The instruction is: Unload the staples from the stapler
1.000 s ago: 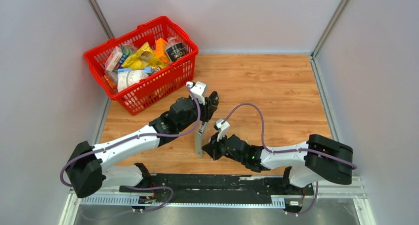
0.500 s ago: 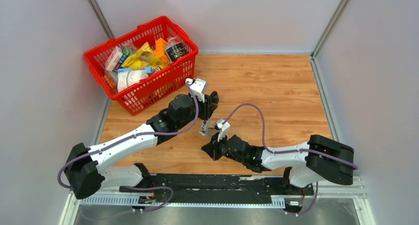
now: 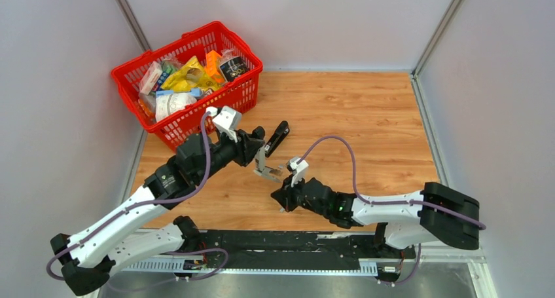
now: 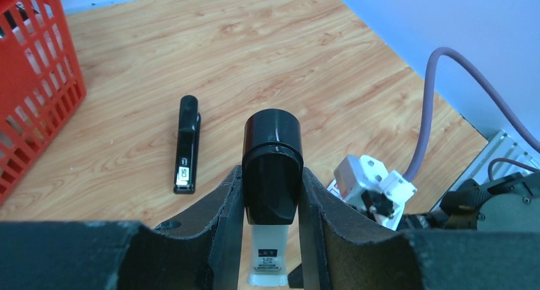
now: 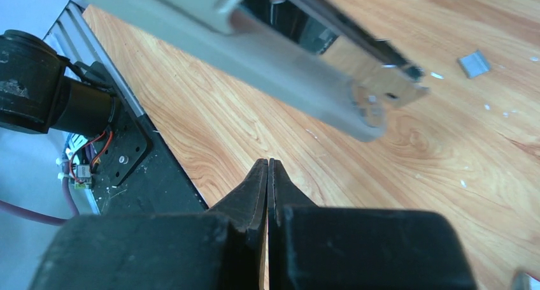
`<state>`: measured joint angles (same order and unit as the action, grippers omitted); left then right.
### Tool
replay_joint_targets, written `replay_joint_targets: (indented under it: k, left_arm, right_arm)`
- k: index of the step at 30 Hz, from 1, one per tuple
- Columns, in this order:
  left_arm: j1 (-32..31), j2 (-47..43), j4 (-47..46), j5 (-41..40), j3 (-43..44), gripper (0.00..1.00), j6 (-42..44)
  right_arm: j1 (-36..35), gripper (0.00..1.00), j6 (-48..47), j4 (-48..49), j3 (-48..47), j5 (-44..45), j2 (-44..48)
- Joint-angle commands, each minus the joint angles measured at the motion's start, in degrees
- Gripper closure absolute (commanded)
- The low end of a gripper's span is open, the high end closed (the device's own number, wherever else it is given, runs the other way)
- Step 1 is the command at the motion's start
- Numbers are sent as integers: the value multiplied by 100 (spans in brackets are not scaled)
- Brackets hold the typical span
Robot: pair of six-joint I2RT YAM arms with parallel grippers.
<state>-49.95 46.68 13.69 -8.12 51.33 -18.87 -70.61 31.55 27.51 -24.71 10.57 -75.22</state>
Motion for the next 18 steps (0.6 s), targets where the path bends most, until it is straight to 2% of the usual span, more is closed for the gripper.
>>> replay_joint_targets:
  k: [1,4,10,18]
  left_arm:
    - [3,-316,-69,-23,325,100,103]
    - [3,-422,-60,-14,342,100,77]
    - [3,-475,-103,56,395,100,15]
    - [3,-440,-209,354,395,100,-266]
  right_arm:
    - [-32,100,-105,-561,-192,533,385]
    - [-41,100,35,-738,-131,674,482]
    - [-58,100,545,-387,63,727,245]
    - [-50,100,484,-597,-438,1394,-186]
